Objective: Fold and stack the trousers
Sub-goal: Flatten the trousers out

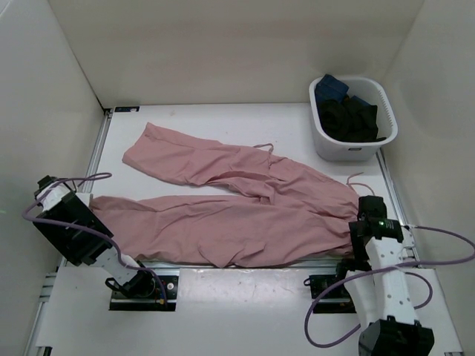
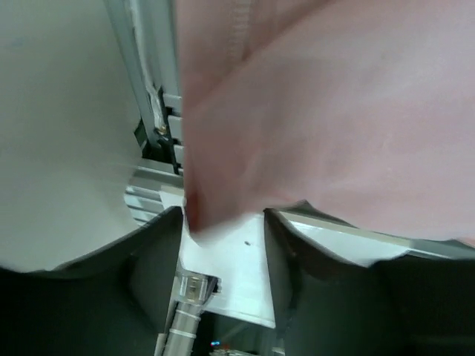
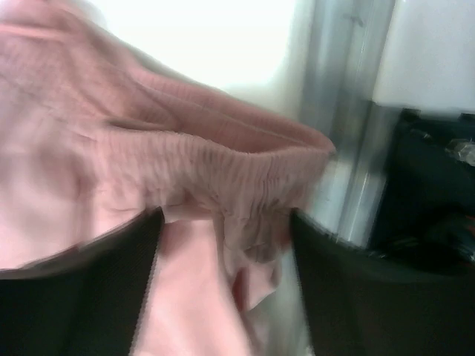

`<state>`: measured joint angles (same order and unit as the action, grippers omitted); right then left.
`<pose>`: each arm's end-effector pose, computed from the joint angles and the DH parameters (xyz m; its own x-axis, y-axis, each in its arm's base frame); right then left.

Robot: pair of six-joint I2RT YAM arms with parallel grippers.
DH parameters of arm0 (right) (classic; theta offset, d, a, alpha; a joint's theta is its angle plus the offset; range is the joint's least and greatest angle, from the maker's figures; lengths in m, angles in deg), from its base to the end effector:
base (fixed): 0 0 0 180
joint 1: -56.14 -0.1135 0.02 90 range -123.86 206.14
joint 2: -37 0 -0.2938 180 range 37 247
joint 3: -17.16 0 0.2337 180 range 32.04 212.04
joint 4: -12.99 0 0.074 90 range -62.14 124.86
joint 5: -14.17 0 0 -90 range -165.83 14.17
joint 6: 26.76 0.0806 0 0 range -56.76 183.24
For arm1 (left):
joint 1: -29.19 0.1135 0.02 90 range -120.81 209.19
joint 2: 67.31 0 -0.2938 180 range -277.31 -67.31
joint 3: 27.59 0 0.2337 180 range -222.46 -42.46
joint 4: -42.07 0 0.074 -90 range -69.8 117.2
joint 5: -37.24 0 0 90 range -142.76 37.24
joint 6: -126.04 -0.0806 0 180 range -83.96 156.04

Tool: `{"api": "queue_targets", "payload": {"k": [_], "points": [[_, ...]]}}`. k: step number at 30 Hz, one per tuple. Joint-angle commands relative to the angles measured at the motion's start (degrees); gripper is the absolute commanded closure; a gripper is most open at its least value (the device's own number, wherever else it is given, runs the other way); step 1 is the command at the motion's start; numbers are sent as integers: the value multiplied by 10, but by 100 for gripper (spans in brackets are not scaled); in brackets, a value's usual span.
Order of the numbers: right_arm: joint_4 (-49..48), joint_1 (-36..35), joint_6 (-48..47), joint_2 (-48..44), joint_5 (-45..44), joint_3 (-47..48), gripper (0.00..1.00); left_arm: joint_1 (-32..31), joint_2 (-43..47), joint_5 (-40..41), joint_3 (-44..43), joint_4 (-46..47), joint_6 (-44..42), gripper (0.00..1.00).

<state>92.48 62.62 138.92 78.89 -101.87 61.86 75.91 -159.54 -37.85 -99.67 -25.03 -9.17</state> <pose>0.0640 -0.0429 0.1786 -0.0435 0.8811 -0.4709 0.9868 0.1116 0.1176 0.1619 0.2021 0.1749 -0.9877 -0.0485 0.1486 -0.0156 0.9765 0.2151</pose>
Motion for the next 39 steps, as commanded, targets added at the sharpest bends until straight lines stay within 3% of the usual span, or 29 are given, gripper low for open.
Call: {"api": "queue_targets", "payload": {"k": [1, 2, 5, 9, 12, 13, 16, 20, 23, 26, 28, 29, 31, 34, 39], "points": [[56, 4, -10, -18, -40, 33, 20, 3, 30, -15, -57, -10, 14, 38], [56, 4, -33, -12, -40, 41, 14, -7, 30, -49, -111, -33, 27, 29], [56, 4, -89, 41, -68, 97, 6, -60, 23, -95, -208, -53, 52, 23], [52, 4, -160, 88, -108, 200, 6, -167, 2, -131, -268, -67, 86, 19], [-28, 4, -264, 114, -96, 250, 6, -252, -49, -159, -292, -67, 130, 19], [-82, 4, -293, 122, -82, 256, 4, -269, -92, -164, -321, -67, 144, 19], [-126, 9, -354, 179, -53, 283, 2, -310, -170, -194, -408, -61, 194, 18], [-188, 22, -388, 277, 5, 307, 2, -329, -341, -194, -559, -54, 252, 16], [-211, 48, -395, 332, 39, 314, 2, -341, -408, -182, -623, -33, 272, 13], [-211, 72, -386, 375, 46, 320, 2, -355, -435, -122, -612, -15, 277, 13], [-211, 78, -381, 383, 46, 309, 3, -364, -435, -55, -546, 26, 272, 17], [-219, 78, -374, 383, 51, 304, 3, -372, -426, 26, -509, 54, 255, 22], [-224, 78, -374, 383, 51, 298, 3, -363, -388, 69, -397, 117, 236, 30], [-231, 78, -368, 383, 51, 287, 3, -315, -347, 78, -310, 122, 230, 35], [-280, 78, -368, 405, 127, 270, 4, -278, -270, 20, -199, 128, 201, 32]]}}
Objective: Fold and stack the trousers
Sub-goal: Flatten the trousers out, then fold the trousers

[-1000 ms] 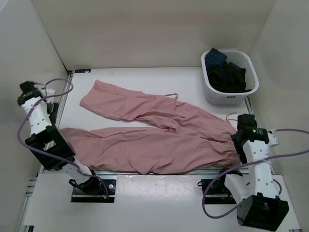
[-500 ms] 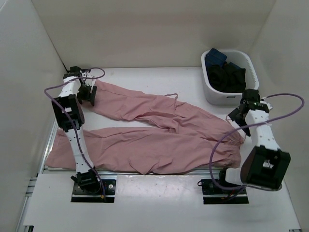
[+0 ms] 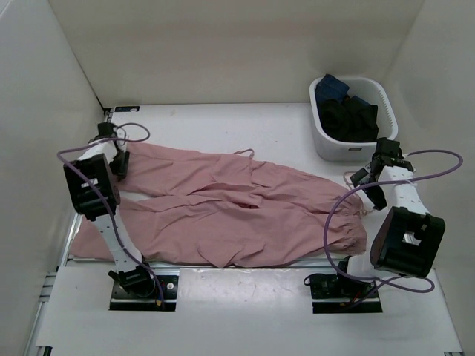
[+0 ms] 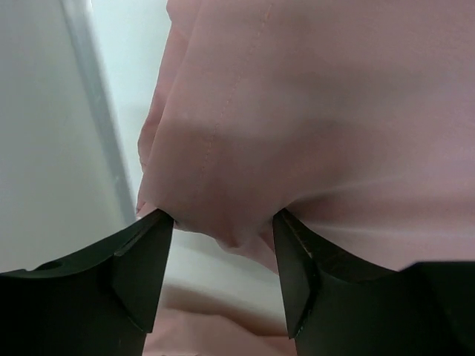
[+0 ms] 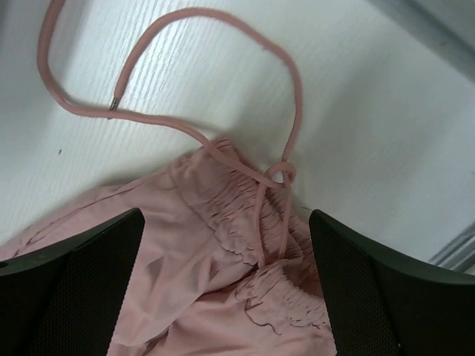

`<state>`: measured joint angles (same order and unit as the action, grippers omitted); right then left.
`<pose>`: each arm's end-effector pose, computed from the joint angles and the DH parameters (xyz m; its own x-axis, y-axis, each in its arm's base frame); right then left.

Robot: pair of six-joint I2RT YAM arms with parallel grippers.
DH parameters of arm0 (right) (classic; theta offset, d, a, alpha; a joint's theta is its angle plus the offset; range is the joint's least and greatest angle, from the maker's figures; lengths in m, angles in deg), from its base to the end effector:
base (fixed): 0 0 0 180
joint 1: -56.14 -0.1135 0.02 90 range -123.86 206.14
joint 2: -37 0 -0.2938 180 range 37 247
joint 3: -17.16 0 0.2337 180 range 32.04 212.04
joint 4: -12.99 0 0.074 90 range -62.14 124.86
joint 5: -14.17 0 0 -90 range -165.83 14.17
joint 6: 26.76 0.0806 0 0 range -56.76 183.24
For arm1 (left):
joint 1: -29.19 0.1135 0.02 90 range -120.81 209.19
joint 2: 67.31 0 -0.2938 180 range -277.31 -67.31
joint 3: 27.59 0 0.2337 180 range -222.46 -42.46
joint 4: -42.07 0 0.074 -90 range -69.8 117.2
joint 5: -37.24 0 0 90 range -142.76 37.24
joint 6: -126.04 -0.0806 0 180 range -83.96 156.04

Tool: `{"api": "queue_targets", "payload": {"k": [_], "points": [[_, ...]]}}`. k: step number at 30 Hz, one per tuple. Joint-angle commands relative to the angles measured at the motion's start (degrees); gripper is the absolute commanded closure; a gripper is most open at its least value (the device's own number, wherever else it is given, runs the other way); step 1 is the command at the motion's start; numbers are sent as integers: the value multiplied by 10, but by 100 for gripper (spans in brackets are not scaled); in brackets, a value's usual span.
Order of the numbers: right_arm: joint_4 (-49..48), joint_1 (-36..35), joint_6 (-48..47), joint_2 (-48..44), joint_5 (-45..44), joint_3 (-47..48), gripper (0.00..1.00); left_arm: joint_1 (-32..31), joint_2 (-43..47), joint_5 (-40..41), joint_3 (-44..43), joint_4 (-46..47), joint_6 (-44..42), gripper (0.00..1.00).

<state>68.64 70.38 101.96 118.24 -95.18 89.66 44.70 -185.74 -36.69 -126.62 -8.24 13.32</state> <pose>0.2562 -0.0926 0.2331 -0.4499 0.7231 -0.5241 0.8361 0.5473 0.0373 0.4111 0.1372 0.1522 -0.9686 0.1164 -0.2196 0.0267 0.9273 0.3734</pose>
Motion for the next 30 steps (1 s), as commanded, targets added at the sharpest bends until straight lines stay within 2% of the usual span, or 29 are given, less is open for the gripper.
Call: {"api": "queue_targets", "payload": {"k": [1, 3, 6, 10, 14, 20, 23, 30], "points": [[-41, 1, 13, 20, 70, -8, 4, 34, 14, 8, 92, -40, -32, 32], [-59, 1, 25, 43, 88, -8, 5, 34, 33, 13, 107, -40, -38, 30], [-84, 1, 32, 67, 100, -8, 13, 40, 62, 20, 106, -52, -38, 22], [-97, -11, 32, 103, 106, 18, 28, 40, 78, -3, 17, -77, -30, 16], [-87, -37, 19, 108, 76, 54, 36, 40, 28, -73, -173, -128, -9, 13], [-56, -48, 64, 161, 76, 61, 33, 33, -112, -147, -365, -208, 30, 10], [-75, -54, 71, 173, 83, 55, 33, 33, -161, -190, -374, -208, 46, 10], [-79, -60, 71, 214, 20, 42, 40, 33, -237, -262, -408, -155, 79, 8]]}}
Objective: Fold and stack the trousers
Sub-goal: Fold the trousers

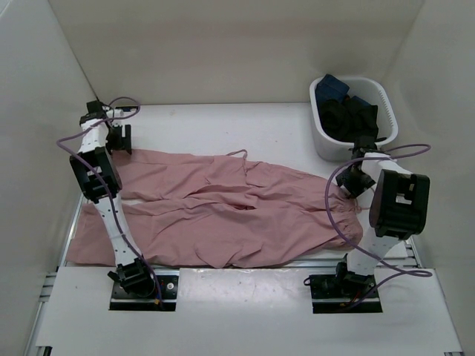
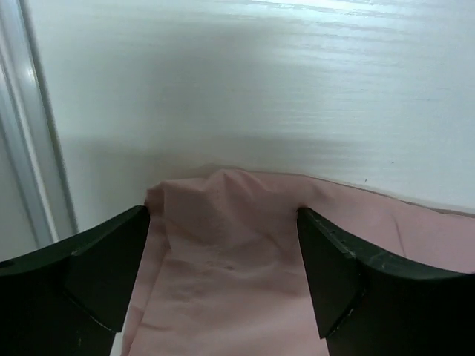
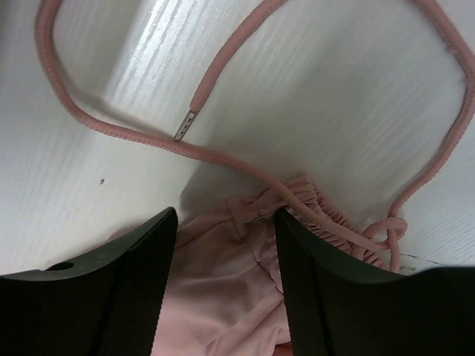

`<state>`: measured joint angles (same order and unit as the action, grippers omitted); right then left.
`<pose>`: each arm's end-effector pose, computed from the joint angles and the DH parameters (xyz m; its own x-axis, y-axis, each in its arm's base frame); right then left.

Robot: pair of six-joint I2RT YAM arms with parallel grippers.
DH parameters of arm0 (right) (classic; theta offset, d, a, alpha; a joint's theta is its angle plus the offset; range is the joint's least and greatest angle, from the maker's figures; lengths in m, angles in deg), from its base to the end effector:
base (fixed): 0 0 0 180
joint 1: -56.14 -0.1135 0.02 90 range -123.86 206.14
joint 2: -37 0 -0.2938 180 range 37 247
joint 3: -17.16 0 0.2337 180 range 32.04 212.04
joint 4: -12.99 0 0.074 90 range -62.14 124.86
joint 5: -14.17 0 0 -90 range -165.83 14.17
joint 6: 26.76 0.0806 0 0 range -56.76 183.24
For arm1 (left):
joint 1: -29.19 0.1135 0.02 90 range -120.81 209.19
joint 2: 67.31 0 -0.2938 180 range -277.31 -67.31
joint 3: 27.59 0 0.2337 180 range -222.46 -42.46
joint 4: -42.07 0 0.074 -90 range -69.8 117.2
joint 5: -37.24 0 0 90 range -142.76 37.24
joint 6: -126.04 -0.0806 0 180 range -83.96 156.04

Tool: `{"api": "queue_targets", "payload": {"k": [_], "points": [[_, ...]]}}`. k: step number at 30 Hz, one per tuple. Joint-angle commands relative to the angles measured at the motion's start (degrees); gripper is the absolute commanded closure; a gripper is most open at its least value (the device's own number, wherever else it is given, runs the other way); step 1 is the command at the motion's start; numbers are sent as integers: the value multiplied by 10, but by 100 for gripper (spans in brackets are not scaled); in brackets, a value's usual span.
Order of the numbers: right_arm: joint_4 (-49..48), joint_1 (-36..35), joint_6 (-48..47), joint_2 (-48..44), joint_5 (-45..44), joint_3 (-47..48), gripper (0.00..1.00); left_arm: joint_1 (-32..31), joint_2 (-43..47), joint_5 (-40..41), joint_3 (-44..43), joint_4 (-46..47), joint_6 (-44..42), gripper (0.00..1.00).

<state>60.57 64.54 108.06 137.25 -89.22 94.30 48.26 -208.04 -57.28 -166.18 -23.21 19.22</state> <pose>0.3313 -0.0678 0.1670 -0.5087 0.7683 -0.3886 0.8126 0.5775 0.0781 0.5127 0.1705 0.1482 -0.9213 -0.0133 -0.3886 -0.0319 0.9986 0.0415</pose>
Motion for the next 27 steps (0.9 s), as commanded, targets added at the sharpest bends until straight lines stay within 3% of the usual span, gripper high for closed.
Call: {"api": "queue_targets", "payload": {"k": [1, 3, 4, 5, 7, 8, 13, 19, 23, 27], "points": [[2, -1, 10, 29, -44, 1, 43, -10, -21, -56, -13, -6, 20, 8], [8, -1, 10, 42, -51, 1, 50, -10, -28, -32, 4, -6, 20, 8], [8, -1, 10, 42, -51, 1, 59, -15, -36, -26, 18, -6, 10, 13], [13, -1, 10, 48, -51, 8, 74, -15, -36, -18, 24, -6, 5, 22], [18, -1, 15, 48, -59, 15, 82, -15, -51, 6, 30, -6, -10, 53], [24, -1, 15, 48, -64, 15, 85, -15, -51, 14, 30, -6, -10, 86], [58, -1, -4, 40, -93, 68, 96, -15, -37, 35, -5, -6, -22, 86], [95, -1, -31, -72, -117, 116, 100, -9, 101, 70, -54, 16, -57, 86], [102, -1, -69, -165, -129, 99, 100, 19, 234, 70, 8, 22, -85, 86], [102, -1, -88, -253, -117, 38, 100, 73, 403, 76, 180, 14, -123, 86]]}}
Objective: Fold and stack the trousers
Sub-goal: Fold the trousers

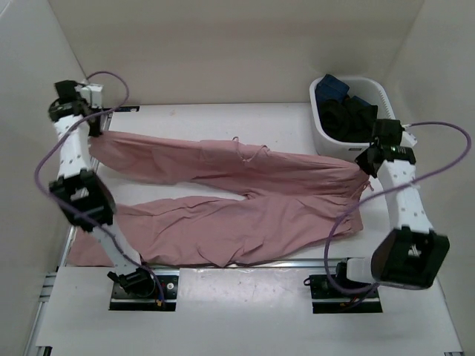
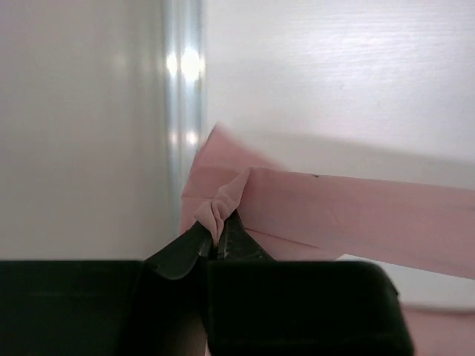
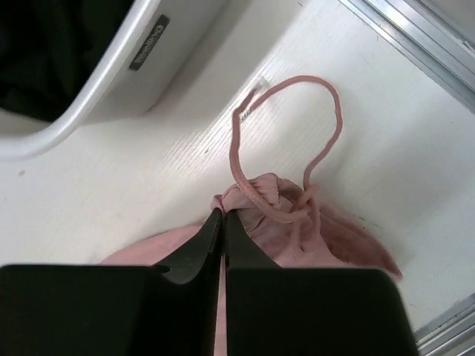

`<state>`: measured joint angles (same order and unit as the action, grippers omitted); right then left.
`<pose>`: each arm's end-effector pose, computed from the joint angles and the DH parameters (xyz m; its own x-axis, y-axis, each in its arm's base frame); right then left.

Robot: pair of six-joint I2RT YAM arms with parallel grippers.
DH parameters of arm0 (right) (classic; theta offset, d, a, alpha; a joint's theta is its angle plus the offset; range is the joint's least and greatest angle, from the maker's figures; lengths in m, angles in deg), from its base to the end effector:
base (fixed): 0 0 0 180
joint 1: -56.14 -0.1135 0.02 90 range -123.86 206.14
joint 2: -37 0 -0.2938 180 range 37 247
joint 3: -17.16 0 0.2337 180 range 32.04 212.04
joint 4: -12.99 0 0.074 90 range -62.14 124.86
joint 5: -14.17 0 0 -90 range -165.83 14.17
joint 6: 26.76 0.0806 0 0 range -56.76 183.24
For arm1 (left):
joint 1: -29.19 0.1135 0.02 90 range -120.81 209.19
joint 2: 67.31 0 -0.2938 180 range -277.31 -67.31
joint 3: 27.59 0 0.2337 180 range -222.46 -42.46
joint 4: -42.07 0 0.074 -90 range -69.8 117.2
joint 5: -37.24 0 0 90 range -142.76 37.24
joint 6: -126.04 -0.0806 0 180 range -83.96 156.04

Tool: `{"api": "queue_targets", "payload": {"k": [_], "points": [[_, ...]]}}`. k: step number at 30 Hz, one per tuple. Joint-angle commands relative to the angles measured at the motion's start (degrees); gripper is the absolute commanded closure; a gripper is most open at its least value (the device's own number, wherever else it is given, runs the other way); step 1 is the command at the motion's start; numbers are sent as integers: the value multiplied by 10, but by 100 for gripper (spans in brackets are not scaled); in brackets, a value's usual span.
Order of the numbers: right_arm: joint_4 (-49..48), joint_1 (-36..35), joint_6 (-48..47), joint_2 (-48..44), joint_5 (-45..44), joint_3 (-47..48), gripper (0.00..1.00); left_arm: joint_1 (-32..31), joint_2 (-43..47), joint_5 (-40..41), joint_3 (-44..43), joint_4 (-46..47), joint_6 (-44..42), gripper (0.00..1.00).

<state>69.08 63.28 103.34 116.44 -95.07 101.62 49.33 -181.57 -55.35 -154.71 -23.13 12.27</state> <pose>0.2877 -0.0628 0.3060 -0.3825 0.6608 -0.6458 0.7441 0.6346 0.2087 0.4359 0.1560 0.3110 -0.8084 0.1324 -0.5736 0.0085 0.9769 0.2135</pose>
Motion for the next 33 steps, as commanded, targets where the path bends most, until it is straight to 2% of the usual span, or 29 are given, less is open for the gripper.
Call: {"api": "queue_targets", "payload": {"k": [1, 2, 3, 5, 6, 7, 9, 10, 13, 18, 27, 30, 33], "points": [[22, 11, -47, -80, -59, -50, 100, 73, 166, 57, 95, 7, -60, 86], [27, 11, -47, -100, -59, -66, 100, 83, 194, 57, 128, -8, -67, 86], [27, 11, -47, -137, -59, -107, 100, 103, 252, 51, 205, -13, -86, 86], [27, 11, -41, -172, -48, -154, 100, 123, 312, 51, 299, -14, -106, 86], [27, 11, -28, -201, -39, -177, 100, 139, 340, 57, 391, -14, -129, 86], [33, 11, -21, -213, -39, -216, 100, 147, 391, 63, 433, -14, -137, 86], [39, 11, -9, -246, -24, -247, 100, 175, 438, 81, 535, -14, -163, 86], [46, 11, -4, -256, -24, -258, 100, 183, 483, 86, 563, -14, -174, 86], [58, 17, 2, -291, -18, -286, 100, 202, 533, 125, 640, 1, -201, 86], [72, 22, 20, -308, -3, -311, 100, 202, 546, 165, 675, 29, -208, 86], [149, 46, 20, -298, -35, -225, 100, 202, 546, 217, 637, 67, -288, 86], [188, 46, 27, -313, -65, -232, 100, 202, 553, 235, 669, 67, -298, 86], [199, 53, 40, -341, -55, -261, 100, 207, 558, 260, 722, 67, -298, 86]]}}
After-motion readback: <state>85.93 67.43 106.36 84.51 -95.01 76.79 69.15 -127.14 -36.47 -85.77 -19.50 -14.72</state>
